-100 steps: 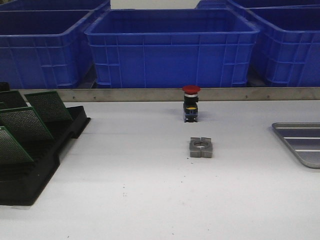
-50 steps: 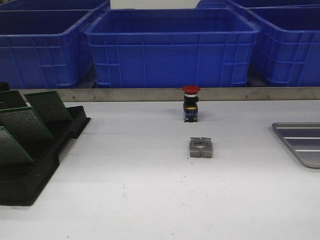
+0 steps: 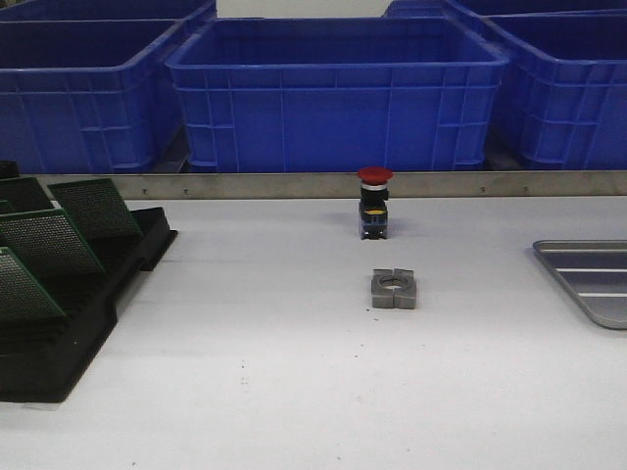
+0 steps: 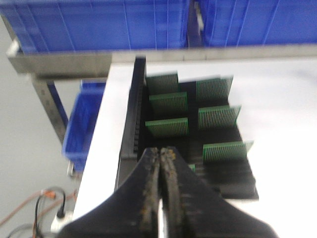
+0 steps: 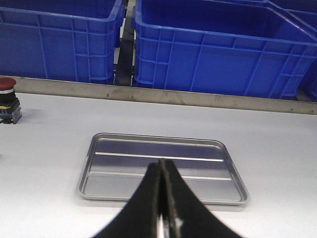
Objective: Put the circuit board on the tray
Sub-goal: 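Grasp a green perforated circuit board in the black rack with the left gripper, then lift the board out of the rack and hold it up mid-table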
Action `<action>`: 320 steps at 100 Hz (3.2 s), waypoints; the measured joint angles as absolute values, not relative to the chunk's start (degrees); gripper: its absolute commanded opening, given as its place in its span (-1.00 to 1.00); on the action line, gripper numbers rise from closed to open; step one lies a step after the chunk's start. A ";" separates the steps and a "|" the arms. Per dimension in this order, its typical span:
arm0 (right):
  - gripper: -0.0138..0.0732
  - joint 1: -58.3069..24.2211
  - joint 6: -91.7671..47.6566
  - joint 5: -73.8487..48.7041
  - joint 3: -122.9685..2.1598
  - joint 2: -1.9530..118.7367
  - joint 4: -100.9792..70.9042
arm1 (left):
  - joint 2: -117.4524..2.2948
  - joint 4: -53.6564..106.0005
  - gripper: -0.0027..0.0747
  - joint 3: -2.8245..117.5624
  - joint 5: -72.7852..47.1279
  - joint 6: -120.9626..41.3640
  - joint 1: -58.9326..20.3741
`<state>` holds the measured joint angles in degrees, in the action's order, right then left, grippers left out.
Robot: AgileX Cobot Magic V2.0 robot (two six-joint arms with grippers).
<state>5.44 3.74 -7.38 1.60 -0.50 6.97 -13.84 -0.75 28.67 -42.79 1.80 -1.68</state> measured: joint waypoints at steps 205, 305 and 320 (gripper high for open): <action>-0.82 5.44 3.74 -7.47 1.60 -0.50 7.00 | -75.93 0.38 -0.97 37.73 -30.39 -66.86 -5.10; -0.82 5.44 3.74 -7.47 1.60 -0.50 7.00 | -71.26 72.48 -0.97 47.15 -56.10 -73.05 -20.75; -0.82 5.44 3.74 -7.36 1.60 -0.50 7.00 | -77.93 80.40 -0.97 47.40 -55.27 -75.73 -26.70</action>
